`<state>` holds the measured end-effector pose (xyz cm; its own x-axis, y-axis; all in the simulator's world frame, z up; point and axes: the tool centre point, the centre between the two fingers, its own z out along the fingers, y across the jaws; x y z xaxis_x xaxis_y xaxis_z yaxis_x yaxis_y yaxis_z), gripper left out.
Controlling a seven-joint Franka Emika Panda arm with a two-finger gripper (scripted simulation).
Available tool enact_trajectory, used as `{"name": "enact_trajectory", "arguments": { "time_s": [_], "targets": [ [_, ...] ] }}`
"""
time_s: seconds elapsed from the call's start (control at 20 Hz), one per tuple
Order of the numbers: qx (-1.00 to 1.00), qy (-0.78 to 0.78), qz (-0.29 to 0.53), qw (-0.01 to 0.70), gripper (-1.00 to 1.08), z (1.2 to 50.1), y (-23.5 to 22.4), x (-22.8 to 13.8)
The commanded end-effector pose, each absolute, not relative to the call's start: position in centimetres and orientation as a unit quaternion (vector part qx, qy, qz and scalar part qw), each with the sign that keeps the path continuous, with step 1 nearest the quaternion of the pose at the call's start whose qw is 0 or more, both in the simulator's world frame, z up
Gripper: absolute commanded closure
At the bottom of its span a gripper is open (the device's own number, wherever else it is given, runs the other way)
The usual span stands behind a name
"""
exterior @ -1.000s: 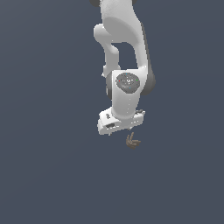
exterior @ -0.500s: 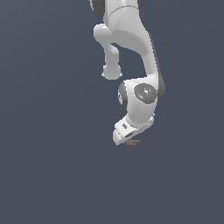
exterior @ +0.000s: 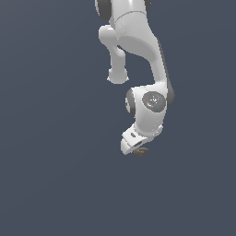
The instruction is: Pick up the object and move it to a goal position.
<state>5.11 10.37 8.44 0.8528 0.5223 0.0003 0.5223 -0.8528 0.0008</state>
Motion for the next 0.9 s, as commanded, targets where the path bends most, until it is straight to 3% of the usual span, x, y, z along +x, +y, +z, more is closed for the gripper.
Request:
{"name": "enact_trajectory", "arguments": {
  "time_s": [0.0,0.5,0.55,0.85],
  "targets": [
    [0.962,0.272,0.0,0.0,-0.92,7.3,10.4,5.0],
    [0.962,0.274,0.0,0.0,-0.92,4.3,10.5,5.1],
    [0.962,0.274,0.0,0.0,1.08,4.3,10.5,5.1],
    [0.962,0.274,0.0,0.0,1.08,4.3,10.5,5.1]
  ]
}}
